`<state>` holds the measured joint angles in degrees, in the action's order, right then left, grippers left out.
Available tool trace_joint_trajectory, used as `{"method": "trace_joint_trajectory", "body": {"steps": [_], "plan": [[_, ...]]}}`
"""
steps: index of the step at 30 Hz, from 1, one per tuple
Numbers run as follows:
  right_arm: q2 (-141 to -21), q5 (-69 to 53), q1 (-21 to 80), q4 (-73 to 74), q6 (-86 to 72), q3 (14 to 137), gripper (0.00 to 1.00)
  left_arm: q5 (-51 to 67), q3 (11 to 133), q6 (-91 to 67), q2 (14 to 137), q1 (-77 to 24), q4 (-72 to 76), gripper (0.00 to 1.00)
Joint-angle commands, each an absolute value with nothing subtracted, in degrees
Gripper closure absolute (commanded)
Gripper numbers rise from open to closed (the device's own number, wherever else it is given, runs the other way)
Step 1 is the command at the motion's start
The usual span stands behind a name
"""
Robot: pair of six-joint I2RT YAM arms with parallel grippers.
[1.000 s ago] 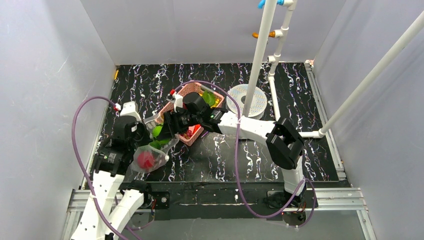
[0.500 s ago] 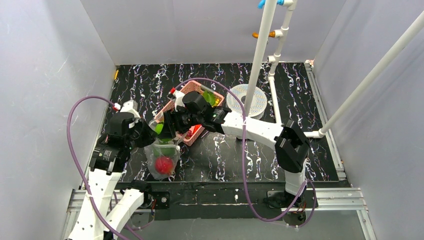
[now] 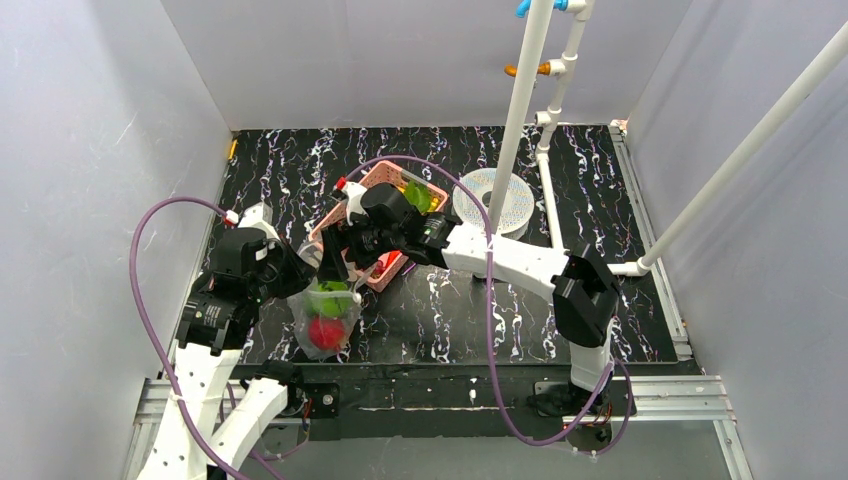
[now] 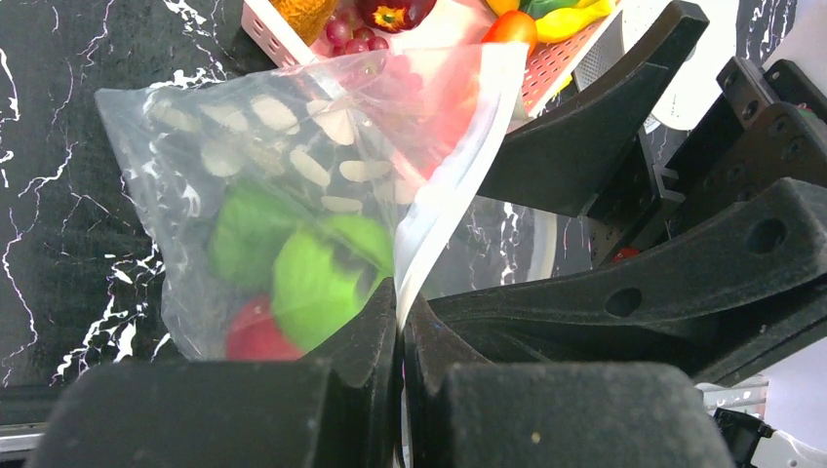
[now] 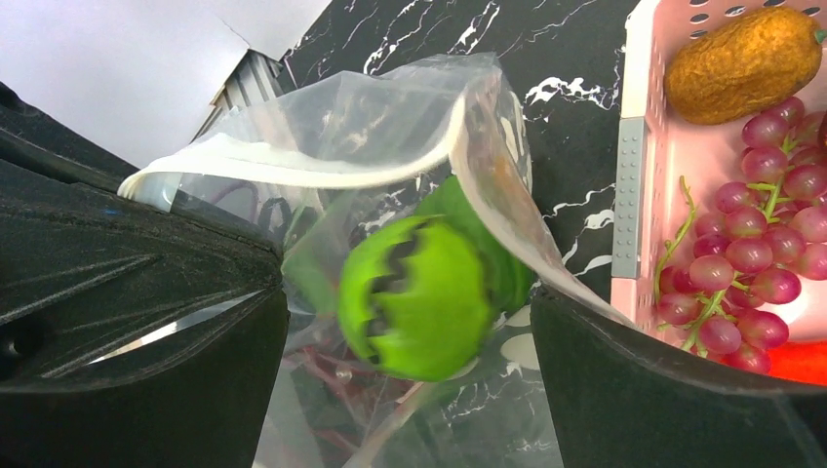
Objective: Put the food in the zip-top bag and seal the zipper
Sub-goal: Place the fake fruit in the zipper food storage bag, then adjust the zipper food storage bag at the center of the board.
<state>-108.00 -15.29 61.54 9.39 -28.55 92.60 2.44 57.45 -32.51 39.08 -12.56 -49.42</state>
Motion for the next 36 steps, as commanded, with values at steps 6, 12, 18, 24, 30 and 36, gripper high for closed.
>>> {"method": "trace_joint_trajectory", "body": {"steps": [6, 12, 18, 24, 30, 36], "plan": [[-102.46, -13.23, 61.79, 10.01, -25.61, 93.96, 0.04, 2.95, 57.88, -32.74, 38.91, -12.70, -50.03, 1.00], [-97.80, -8.49, 62.09, 13.98, -22.22, 91.67, 0.10, 1.76, 57.81, -32.46, 38.47, -12.72, -50.09, 1.00], [-90.63, -1.64, 62.34, 17.01, -19.72, 86.16, 0.08, 1.75, 58.44, -31.54, 39.87, -12.72, -49.92, 1.00], [-90.21, 1.43, 62.32, 17.28, -20.78, 82.20, 0.10, 1.76, 58.59, -31.38, 40.22, -12.73, -49.73, 1.00], [-95.36, -9.45, 62.41, 15.05, -26.34, 82.76, 0.27, 1.12, 60.17, -30.83, 40.23, -12.71, -50.87, 1.00], [-97.92, -9.37, 62.65, 16.01, -26.99, 86.39, 0.73, 1.15, 61.13, -30.84, 39.72, -12.74, -51.55, 1.00]]}}
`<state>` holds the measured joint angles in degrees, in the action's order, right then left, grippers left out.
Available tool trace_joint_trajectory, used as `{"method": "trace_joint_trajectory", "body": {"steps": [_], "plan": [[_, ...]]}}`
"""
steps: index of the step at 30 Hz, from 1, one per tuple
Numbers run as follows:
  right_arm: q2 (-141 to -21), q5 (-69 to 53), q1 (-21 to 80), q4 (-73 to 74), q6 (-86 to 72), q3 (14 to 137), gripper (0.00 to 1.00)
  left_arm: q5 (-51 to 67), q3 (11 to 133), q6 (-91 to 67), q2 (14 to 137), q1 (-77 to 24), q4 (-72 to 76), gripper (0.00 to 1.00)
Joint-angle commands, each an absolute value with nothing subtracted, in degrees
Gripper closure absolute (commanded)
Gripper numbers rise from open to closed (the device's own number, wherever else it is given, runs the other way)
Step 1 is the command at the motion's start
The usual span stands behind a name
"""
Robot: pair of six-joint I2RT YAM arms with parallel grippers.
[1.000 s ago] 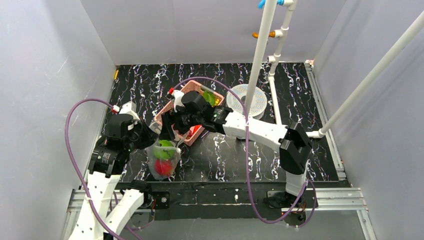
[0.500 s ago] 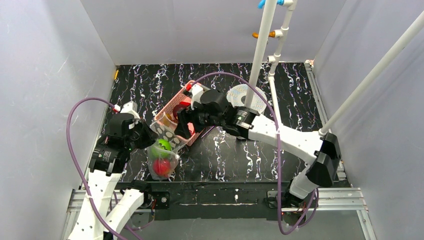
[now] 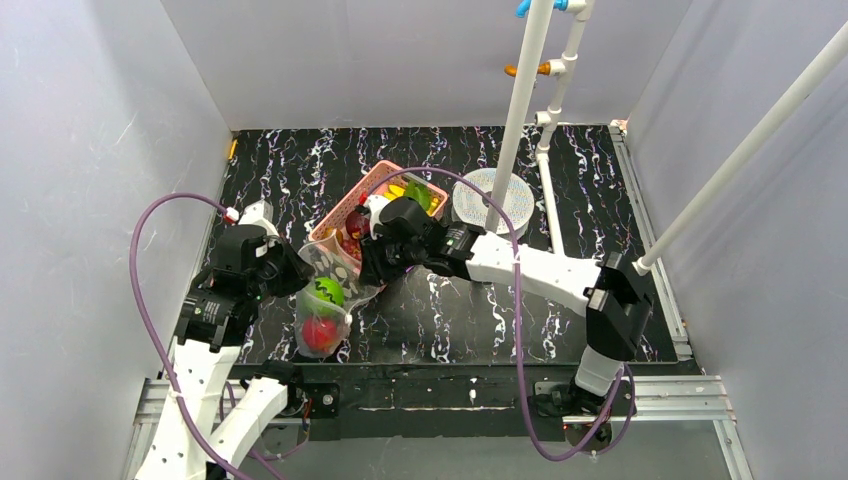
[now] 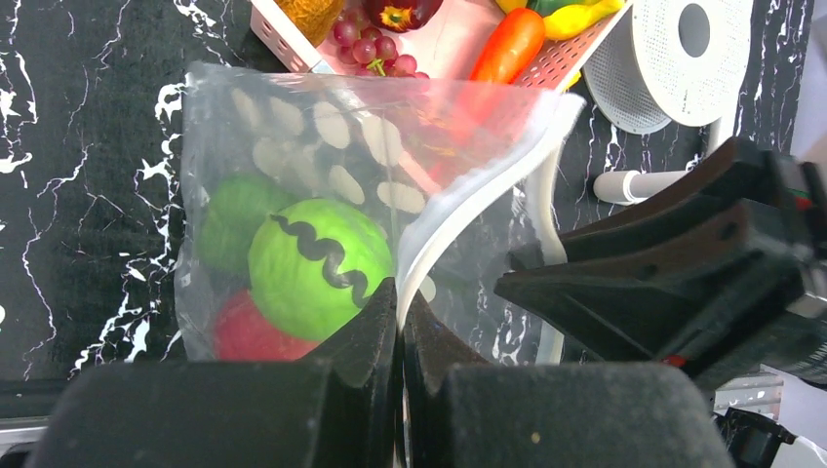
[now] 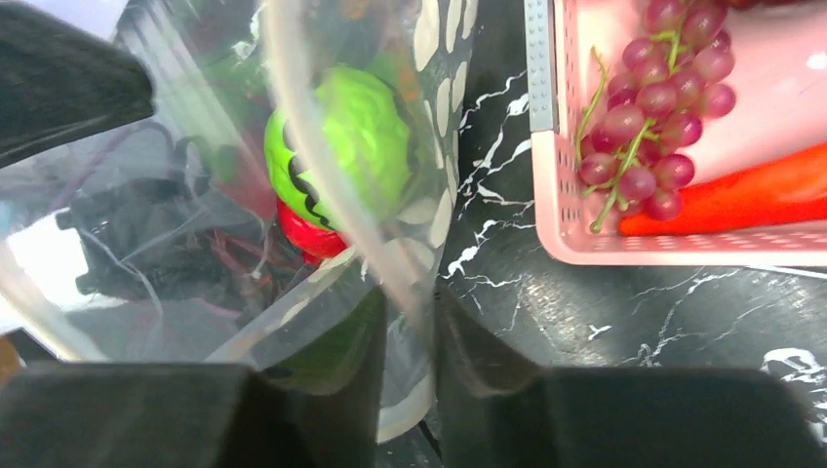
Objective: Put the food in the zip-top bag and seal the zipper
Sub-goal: Adjust the zipper food storage bag at the center of the board.
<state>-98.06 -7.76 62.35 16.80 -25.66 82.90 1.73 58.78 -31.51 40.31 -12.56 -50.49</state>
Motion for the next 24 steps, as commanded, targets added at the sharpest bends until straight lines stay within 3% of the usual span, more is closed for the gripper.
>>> {"method": "trace_joint_trajectory", "body": {"steps": [1, 5, 8, 13, 16, 24], "plan": [[-97.67, -9.26, 62.75, 16.14, -26.56, 87.46, 0.78, 1.23, 61.16, -31.01, 39.64, -12.72, -51.56, 1.00], [-96.81, -9.69, 62.92, 17.06, -25.01, 93.05, 0.92, 2.98, 62.28, -33.24, 39.33, -12.71, -52.08, 1.00], [-97.78, -12.17, 62.91, 18.41, -24.85, 99.01, 0.97, 5.57, 62.64, -36.23, 38.33, -12.74, -51.36, 1.00], [-101.63, -16.74, 62.86, 18.37, -26.27, 105.91, 0.98, 1.03, 62.35, -38.96, 34.99, -12.73, -52.31, 1.00], [-103.85, -17.45, 62.89, 18.81, -27.17, 106.85, 0.98, -6.54, 60.44, -38.84, 32.63, -12.74, -53.29, 1.00], [-107.46, -15.31, 62.80, 21.70, -26.21, 107.61, 0.99, -10.63, 55.13, -36.96, 34.56, -12.73, -55.15, 1.00]]}}
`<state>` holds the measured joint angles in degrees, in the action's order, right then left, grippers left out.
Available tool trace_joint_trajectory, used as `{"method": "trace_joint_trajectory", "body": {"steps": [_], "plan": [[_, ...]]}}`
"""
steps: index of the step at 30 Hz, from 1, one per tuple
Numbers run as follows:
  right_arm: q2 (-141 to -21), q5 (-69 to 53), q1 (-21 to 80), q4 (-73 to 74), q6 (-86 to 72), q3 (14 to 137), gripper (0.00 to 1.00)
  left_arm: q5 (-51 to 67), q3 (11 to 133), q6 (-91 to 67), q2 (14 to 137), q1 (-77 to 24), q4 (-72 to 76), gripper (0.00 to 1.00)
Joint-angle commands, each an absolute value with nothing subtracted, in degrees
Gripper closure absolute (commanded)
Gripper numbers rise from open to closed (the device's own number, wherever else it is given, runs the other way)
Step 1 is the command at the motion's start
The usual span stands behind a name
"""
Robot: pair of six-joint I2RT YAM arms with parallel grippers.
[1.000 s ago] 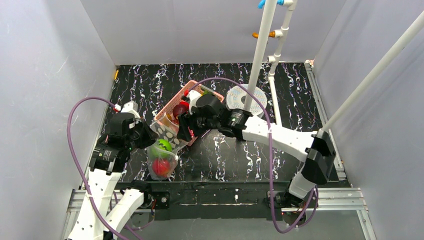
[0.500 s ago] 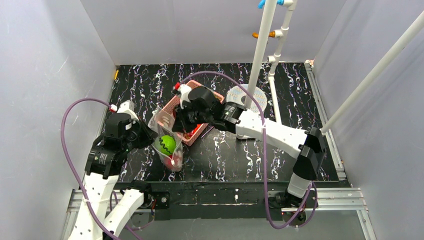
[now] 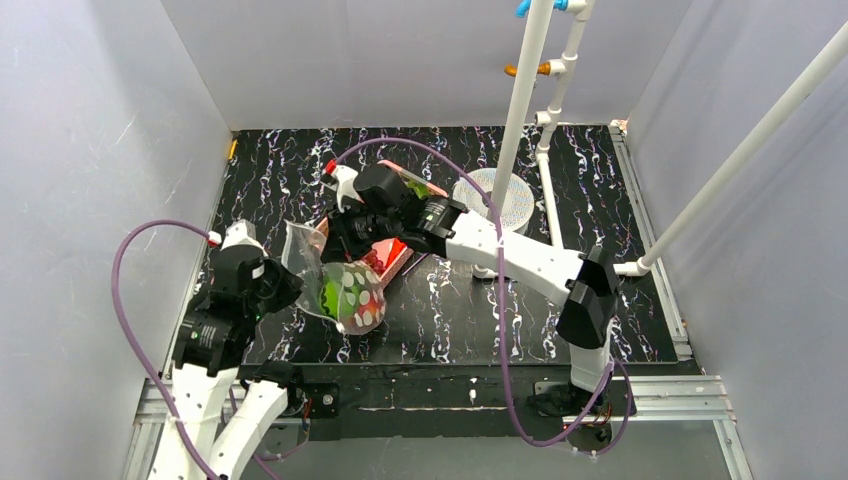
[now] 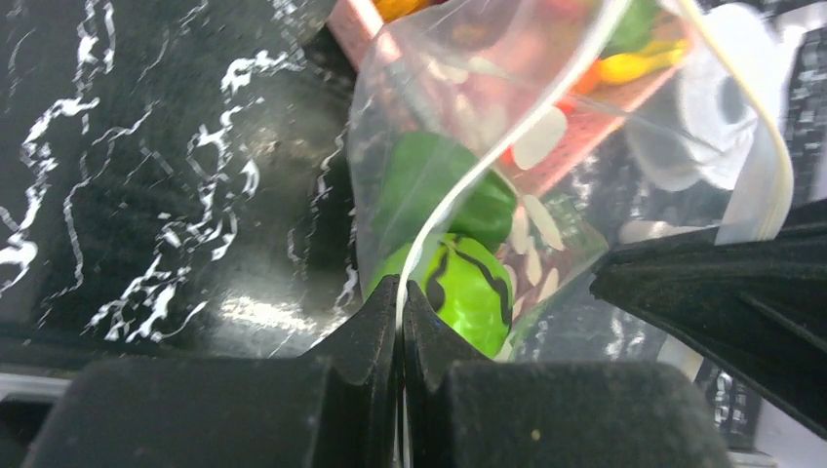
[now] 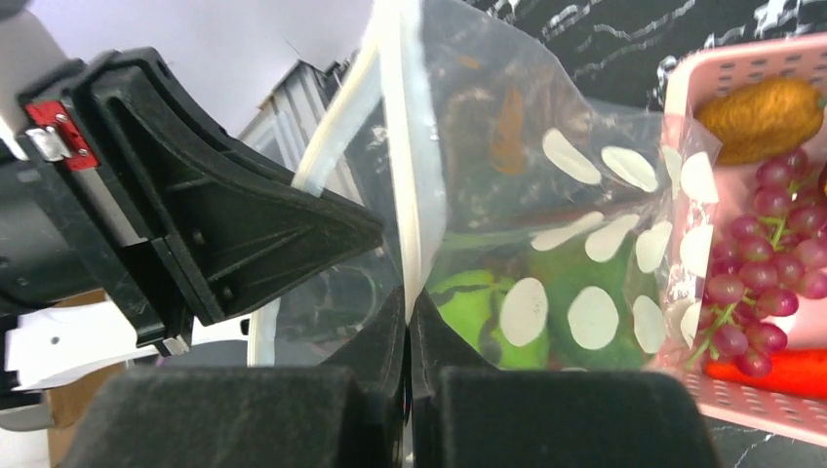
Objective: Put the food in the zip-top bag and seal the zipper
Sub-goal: Adjust the zipper food storage bag at the center of the board.
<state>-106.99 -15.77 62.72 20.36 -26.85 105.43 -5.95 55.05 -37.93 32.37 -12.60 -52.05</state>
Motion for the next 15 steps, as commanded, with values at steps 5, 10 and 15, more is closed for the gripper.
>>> {"method": "trace_joint_trajectory", "body": {"steps": [5, 10, 15], "plan": [[-108.12, -13.71, 62.78, 23.48, -24.46, 112.27, 0.98, -15.25, 59.89, -32.96, 31.67, -12.73, -54.47, 1.00], [-109.03, -15.63, 62.85, 22.25, -24.87, 117.07, 0.96, -17.04, 65.93, -31.17, 29.11, -12.74, -55.27, 1.00], [-110.97, -16.09, 62.85, 19.43, -25.27, 117.99, 0.84, -17.63, 64.42, -31.43, 29.55, -12.69, -55.49, 1.00]]}}
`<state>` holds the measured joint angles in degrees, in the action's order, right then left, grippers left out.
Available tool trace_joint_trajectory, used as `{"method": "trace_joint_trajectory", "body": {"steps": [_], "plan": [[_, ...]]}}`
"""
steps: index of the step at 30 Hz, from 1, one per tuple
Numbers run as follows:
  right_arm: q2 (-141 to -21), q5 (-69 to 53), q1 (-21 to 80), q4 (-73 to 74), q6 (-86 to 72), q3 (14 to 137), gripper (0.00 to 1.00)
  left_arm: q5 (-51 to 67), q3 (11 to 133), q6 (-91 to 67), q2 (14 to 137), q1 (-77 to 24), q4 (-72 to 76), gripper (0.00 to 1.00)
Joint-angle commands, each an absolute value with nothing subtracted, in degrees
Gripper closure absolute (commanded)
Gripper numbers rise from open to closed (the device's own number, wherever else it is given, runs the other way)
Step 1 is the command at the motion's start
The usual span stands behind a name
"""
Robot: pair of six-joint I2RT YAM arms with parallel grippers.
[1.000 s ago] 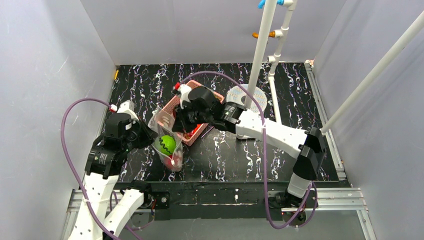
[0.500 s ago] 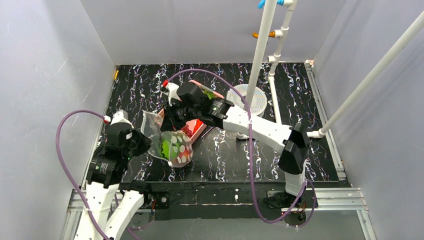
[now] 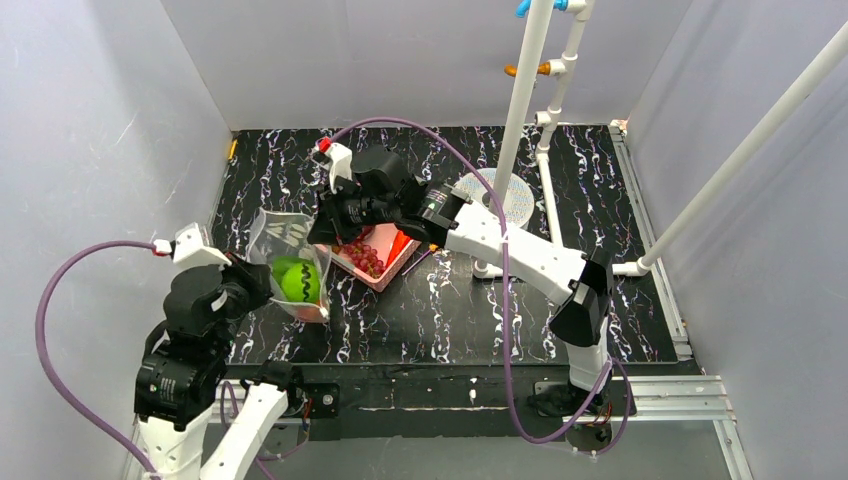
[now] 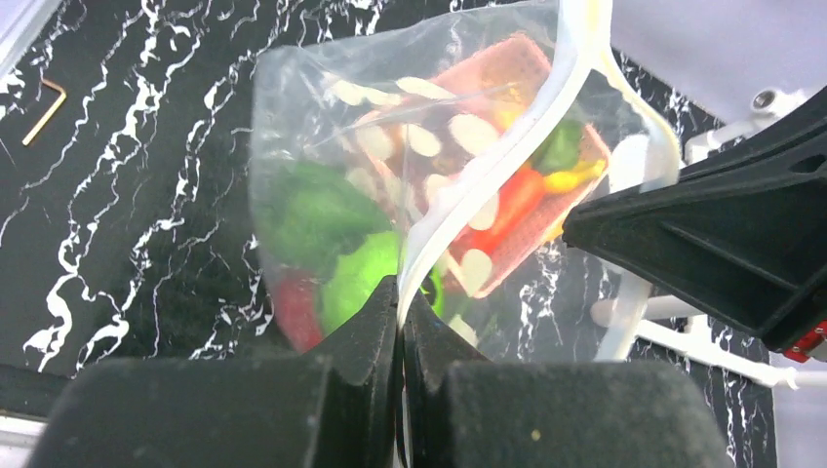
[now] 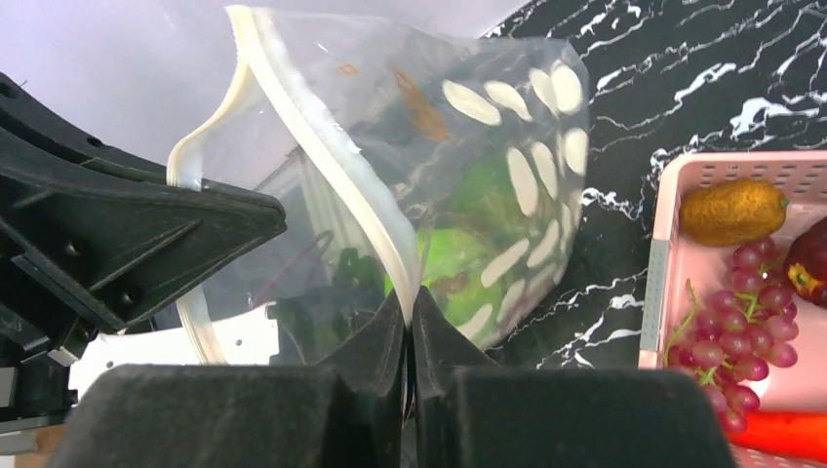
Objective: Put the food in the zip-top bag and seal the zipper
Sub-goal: Adjust the zipper food storage bag at the center of the board, then pick up the fake fruit from the bin.
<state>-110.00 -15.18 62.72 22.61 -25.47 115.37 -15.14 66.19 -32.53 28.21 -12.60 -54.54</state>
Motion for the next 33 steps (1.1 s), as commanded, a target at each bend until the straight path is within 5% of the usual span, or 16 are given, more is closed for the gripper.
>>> {"method": "trace_joint_trajectory", "body": {"steps": [1, 8, 20, 23, 27, 33], "plan": [[-111.57, -15.89, 62.86, 19.54, -25.09, 118.20, 0.81, -17.61, 63.12, -31.61, 29.69, -12.74, -55.07, 1.00], [-111.56, -12.16, 61.57, 23.45, -22.70, 117.41, 0.45, -17.52, 56.91, -30.46, 34.03, -12.68, -51.73, 1.00], [-105.22, -0.88, 55.37, 23.37, -18.06, 109.81, 0.21, -19.39, 50.44, -22.84, 37.77, -12.70, -44.00, 1.00], [-106.90, -0.91, 51.90, 24.06, -19.47, 109.76, 0.19, -19.75, 49.98, -21.22, 39.56, -12.72, -42.42, 1.00], [-111.43, 1.92, 48.74, 24.76, -21.24, 111.33, 0.02, -21.94, 49.45, -19.88, 40.67, -12.74, -38.87, 1.00], [-122.67, 3.69, 48.08, 30.47, -21.71, 121.70, 0.02, -25.42, 50.52, -18.75, 41.93, -12.73, -33.83, 1.00]]}}
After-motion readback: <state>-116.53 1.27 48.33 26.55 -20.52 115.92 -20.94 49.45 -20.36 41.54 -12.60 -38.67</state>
